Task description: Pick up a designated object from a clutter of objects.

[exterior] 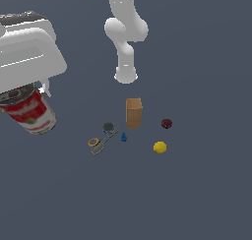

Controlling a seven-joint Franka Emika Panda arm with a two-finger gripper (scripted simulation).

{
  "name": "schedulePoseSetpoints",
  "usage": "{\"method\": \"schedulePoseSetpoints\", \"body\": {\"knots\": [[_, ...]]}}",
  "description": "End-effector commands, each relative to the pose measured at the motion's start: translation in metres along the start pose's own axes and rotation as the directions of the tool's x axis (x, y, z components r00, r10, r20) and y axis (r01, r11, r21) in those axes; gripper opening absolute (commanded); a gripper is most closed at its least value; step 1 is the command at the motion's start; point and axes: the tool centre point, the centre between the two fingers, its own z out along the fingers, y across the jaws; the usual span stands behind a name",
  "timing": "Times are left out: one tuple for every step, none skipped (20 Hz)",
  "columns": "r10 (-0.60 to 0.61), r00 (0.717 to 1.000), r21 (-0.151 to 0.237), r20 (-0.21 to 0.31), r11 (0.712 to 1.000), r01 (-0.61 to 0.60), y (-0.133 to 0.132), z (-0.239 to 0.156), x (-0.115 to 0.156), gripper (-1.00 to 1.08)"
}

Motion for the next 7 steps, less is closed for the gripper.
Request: {"method": "schedulePoseSetpoints", "body": {"knots": [[0.0,1.0,-0.003,-0.002,1.0,0.0,0.0003,-0.0072,0.0011,-1.0],[0.0,1.0,-0.003,-0.002,1.0,0.0,0.0004,-0.0085,0.0015,-1.0],[0.0,1.0,-0.003,-0.002,1.0,0.0,0.0004,-0.0094,0.0017,-1.0],[0.0,1.0,-0.003,-0.002,1.0,0.0,0.0005,-0.0102,0.0019,-1.0],[0.0,1.0,-0.003,-0.002,1.0,0.0,0.0005,-0.0107,0.002,-1.0],[0.0,1.0,-0.003,-0.002,1.0,0.0,0.0005,-0.011,0.0021,-1.0],[0.0,1.0,-0.003,-0.002,1.0,0.0,0.0006,-0.0112,0.0022,-1.0]]}}
